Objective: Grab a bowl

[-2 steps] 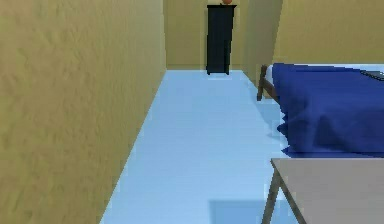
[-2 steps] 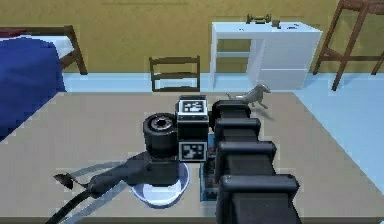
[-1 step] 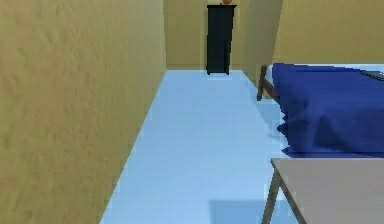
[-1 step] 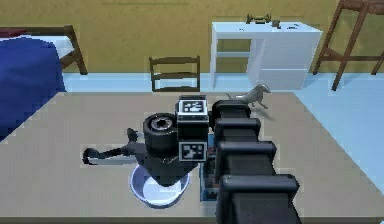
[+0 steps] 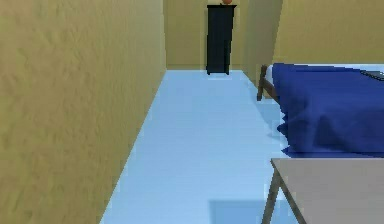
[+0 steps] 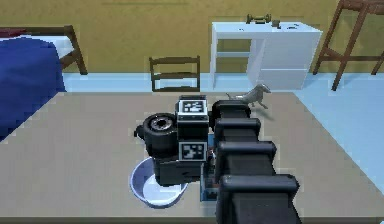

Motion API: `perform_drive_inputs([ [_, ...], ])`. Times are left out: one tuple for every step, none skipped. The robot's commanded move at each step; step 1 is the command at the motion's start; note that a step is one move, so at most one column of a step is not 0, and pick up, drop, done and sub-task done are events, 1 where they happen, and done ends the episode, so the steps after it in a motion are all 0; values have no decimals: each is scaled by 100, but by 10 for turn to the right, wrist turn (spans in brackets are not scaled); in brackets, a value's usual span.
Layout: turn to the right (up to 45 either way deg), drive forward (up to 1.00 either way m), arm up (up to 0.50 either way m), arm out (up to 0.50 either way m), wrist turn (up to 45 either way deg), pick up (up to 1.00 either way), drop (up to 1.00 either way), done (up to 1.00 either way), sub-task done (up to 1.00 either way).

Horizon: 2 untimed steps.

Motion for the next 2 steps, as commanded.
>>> perform_drive_inputs([
  [0, 0, -28, 0, 0, 0, 0, 0, 0],
  [0, 0, 0, 0, 0, 100, 0, 0, 0],
])
